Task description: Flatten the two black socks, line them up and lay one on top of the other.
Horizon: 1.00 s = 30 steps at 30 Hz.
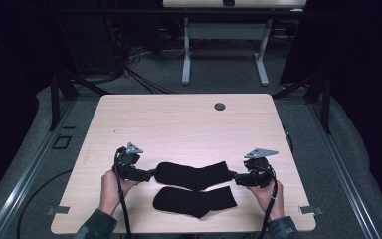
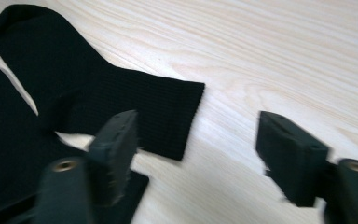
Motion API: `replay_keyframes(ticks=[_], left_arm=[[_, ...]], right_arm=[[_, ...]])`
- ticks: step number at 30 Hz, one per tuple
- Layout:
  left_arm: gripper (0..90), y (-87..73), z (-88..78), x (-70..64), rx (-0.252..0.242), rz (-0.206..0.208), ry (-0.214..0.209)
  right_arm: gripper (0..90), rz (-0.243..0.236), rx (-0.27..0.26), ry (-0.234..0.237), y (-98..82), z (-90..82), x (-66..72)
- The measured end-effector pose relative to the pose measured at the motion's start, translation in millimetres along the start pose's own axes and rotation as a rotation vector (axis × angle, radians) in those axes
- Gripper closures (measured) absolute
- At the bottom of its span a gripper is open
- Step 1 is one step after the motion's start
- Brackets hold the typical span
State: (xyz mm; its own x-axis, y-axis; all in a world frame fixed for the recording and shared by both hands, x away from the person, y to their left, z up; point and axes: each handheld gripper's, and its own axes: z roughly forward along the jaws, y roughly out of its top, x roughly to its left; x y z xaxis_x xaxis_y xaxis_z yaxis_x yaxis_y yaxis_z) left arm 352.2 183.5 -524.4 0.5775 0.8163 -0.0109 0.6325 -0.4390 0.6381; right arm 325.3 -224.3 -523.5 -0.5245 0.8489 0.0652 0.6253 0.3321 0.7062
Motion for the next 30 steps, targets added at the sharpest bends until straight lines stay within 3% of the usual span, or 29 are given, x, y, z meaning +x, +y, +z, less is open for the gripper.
replay_keyframes(ticks=[3,7,15,22,30], left_arm=[[15.1,-8.6,-9.4,1.3,-0.009,0.0,0.029],[14.1,-23.8,-19.9,6.0,-0.018,-0.018,0.067],[8.1,-59.7,-31.6,19.5,-0.027,-0.084,0.113],[3.3,-86.8,-31.1,29.6,-0.017,-0.133,0.142],[0.0,-111.0,-22.6,38.8,-0.011,-0.175,0.203]], right_arm=[[18.9,-0.012,-0.016,-0.016,-3.0,-12.7,-2.0],[14.8,-0.039,-0.021,-0.041,-12.6,-31.1,-9.2],[7.4,0.006,-0.01,-0.103,-40.4,-49.2,-30.5],[5.2,0.061,0.008,-0.153,-64.9,-49.6,-45.9],[0.0,0.124,0.05,-0.19,-93.3,-34.4,-67.8]])
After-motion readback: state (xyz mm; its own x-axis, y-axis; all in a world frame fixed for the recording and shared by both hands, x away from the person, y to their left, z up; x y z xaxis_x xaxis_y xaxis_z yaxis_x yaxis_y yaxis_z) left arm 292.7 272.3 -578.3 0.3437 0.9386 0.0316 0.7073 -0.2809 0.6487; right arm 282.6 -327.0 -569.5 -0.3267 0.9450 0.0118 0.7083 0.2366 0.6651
